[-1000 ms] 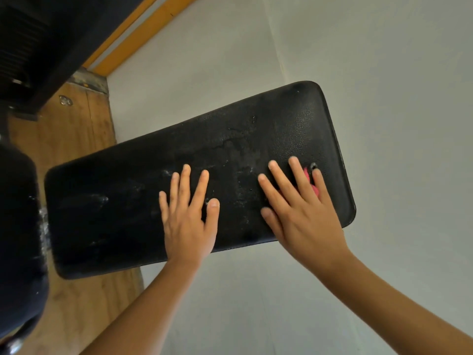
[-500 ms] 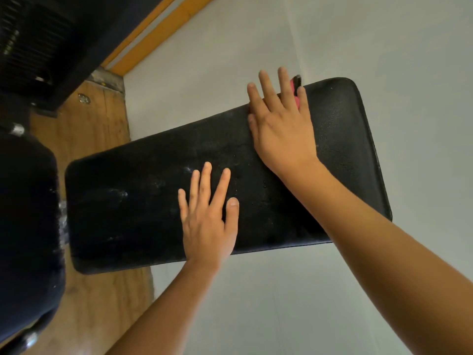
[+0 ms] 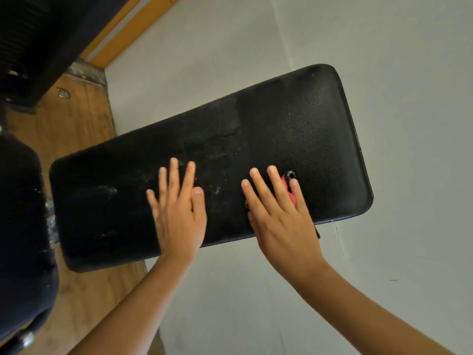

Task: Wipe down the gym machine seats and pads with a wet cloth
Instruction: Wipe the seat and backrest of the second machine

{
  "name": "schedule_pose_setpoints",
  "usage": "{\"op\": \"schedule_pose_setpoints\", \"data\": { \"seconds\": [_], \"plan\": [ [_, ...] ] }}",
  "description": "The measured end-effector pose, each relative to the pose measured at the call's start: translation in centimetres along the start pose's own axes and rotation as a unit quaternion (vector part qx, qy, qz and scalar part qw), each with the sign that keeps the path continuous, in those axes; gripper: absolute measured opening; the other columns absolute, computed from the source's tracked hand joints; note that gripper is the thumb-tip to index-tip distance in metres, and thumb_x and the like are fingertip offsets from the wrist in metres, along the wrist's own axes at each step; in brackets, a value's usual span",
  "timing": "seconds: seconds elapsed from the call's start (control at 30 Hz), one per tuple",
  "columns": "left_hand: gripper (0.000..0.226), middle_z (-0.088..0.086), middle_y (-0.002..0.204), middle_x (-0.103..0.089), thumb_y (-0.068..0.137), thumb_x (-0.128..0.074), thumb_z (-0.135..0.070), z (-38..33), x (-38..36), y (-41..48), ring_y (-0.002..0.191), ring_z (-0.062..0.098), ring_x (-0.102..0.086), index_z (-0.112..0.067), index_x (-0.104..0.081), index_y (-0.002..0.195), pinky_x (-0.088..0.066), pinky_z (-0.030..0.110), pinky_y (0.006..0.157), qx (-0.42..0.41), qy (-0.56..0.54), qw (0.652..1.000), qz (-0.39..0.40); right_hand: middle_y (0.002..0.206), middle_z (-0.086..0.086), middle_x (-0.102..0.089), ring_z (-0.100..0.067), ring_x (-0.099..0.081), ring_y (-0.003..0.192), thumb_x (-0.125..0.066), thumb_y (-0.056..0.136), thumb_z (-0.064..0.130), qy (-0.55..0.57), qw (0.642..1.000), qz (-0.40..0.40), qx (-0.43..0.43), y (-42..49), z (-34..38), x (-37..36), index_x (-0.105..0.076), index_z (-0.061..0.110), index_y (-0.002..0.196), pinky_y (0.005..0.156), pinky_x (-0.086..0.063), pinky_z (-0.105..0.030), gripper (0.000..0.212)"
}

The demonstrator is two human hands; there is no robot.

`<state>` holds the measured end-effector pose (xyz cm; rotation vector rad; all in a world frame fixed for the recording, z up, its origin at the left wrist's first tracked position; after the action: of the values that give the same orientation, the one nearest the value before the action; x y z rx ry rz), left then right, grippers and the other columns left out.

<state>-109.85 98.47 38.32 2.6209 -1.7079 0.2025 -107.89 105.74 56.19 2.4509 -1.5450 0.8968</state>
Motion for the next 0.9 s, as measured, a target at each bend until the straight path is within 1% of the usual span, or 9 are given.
{"op": "schedule_pose_setpoints", "data": {
  "seconds": [0.07, 0.13, 0.23, 0.37, 0.43, 0.5, 0.63, 0.83, 0.9],
  "plan": [
    [0.053, -0.003, 0.171, -0.009, 0.109, -0.016, -0.040, 1.5, 0.2, 0.1, 0.158, 0.017, 0.000, -0.032, -0.020, 0.161, -0.007, 0.058, 0.126, 0.026, 0.008, 1.000, -0.008, 0.172, -0.008, -0.019, -0.030, -0.002, 0.160, -0.027, 0.110, 0.034, -0.005, 1.000, 0.000, 0.006, 1.5, 0.2, 0.1, -0.025, 0.016, 0.164, 0.128, -0.002, -0.053, 0.056],
    [0.052, -0.004, 0.171, -0.008, 0.109, -0.016, -0.040, 1.8, 0.0, 0.0, 0.158, 0.016, 0.002, -0.032, -0.019, 0.161, -0.005, 0.057, 0.126, 0.020, 0.004, 1.000, -0.011, 0.172, -0.008, -0.018, -0.030, -0.002, 0.160, -0.031, 0.111, 0.034, -0.005, 1.000, -0.013, -0.001, 3.5, 0.5, 0.4, -0.024, 0.016, 0.164, 0.127, 0.000, -0.053, 0.056],
    [0.052, -0.005, 0.171, -0.009, 0.109, -0.016, -0.041, 1.5, -0.1, 0.0, 0.158, 0.014, 0.002, -0.033, -0.022, 0.160, -0.005, 0.056, 0.126, 0.011, -0.010, 1.000, -0.016, 0.171, -0.008, -0.019, -0.031, -0.004, 0.160, -0.033, 0.111, 0.035, -0.002, 0.999, -0.041, -0.021, 7.7, 0.3, 1.2, -0.026, 0.015, 0.163, 0.127, -0.004, -0.054, 0.056],
    [0.051, -0.006, 0.170, -0.010, 0.109, -0.014, -0.042, 1.7, 0.0, 0.1, 0.157, 0.013, 0.002, -0.036, -0.021, 0.159, -0.005, 0.056, 0.126, 0.015, -0.009, 1.000, -0.022, 0.171, -0.009, -0.022, -0.033, -0.006, 0.160, -0.028, 0.111, 0.034, -0.004, 0.998, -0.059, -0.034, 14.8, -0.3, 2.2, -0.028, 0.014, 0.162, 0.126, -0.006, -0.055, 0.055],
    [0.051, -0.007, 0.170, -0.010, 0.108, -0.015, -0.042, 1.7, 0.0, 0.1, 0.157, 0.013, 0.002, -0.036, -0.021, 0.159, -0.004, 0.055, 0.126, 0.013, -0.010, 1.000, -0.021, 0.171, -0.009, -0.019, -0.034, -0.003, 0.160, -0.024, 0.112, 0.034, -0.005, 0.998, -0.047, -0.036, 17.5, -0.5, 2.4, -0.026, 0.014, 0.163, 0.126, -0.004, -0.055, 0.055],
    [0.052, -0.007, 0.171, -0.010, 0.108, -0.016, -0.041, 1.8, 0.0, 0.1, 0.157, 0.012, 0.003, -0.036, -0.020, 0.160, -0.004, 0.054, 0.127, 0.014, -0.010, 1.000, -0.021, 0.172, -0.009, -0.017, -0.034, -0.001, 0.160, -0.023, 0.112, 0.033, -0.006, 0.998, -0.045, -0.038, 18.3, -0.6, 2.3, -0.023, 0.014, 0.164, 0.126, -0.003, -0.055, 0.055],
    [0.052, -0.007, 0.170, -0.010, 0.108, -0.015, -0.041, 1.8, 0.0, -0.3, 0.157, 0.013, 0.002, -0.037, -0.019, 0.160, -0.004, 0.054, 0.127, 0.007, -0.001, 1.000, -0.017, 0.171, -0.010, -0.020, -0.033, -0.006, 0.160, -0.030, 0.111, 0.031, 0.020, 0.997, -0.071, -0.034, 14.0, -0.1, 2.3, -0.026, 0.013, 0.163, 0.126, -0.008, -0.055, 0.055],
    [0.052, -0.006, 0.171, -0.009, 0.109, -0.016, -0.040, 2.0, 0.0, -0.4, 0.157, 0.014, 0.003, -0.036, -0.019, 0.160, -0.003, 0.053, 0.127, 0.005, -0.003, 1.000, -0.014, 0.173, -0.008, -0.015, -0.030, 0.000, 0.160, -0.038, 0.109, 0.029, 0.018, 0.999, -0.019, 0.030, 1.5, 3.3, -0.2, -0.023, 0.015, 0.164, 0.129, -0.005, -0.053, 0.059],
    [0.052, -0.005, 0.171, -0.010, 0.109, -0.016, -0.040, 2.1, 0.0, -0.4, 0.158, 0.014, 0.002, -0.035, -0.020, 0.160, -0.004, 0.054, 0.127, 0.006, 0.001, 1.000, -0.016, 0.172, -0.007, -0.016, -0.029, 0.000, 0.160, -0.037, 0.107, 0.030, 0.014, 0.999, -0.010, 0.037, -0.5, 3.7, -0.9, -0.024, 0.015, 0.164, 0.129, -0.004, -0.052, 0.060]
  ]
}}
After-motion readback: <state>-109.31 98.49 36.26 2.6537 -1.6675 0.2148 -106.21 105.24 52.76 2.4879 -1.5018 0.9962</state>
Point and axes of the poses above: each hand's wrist, its own y-axis towards the middle knuckle, its own x-axis out of the back of the hand, z = x × y, the point moved 8 cm from there along y, towards the middle knuckle
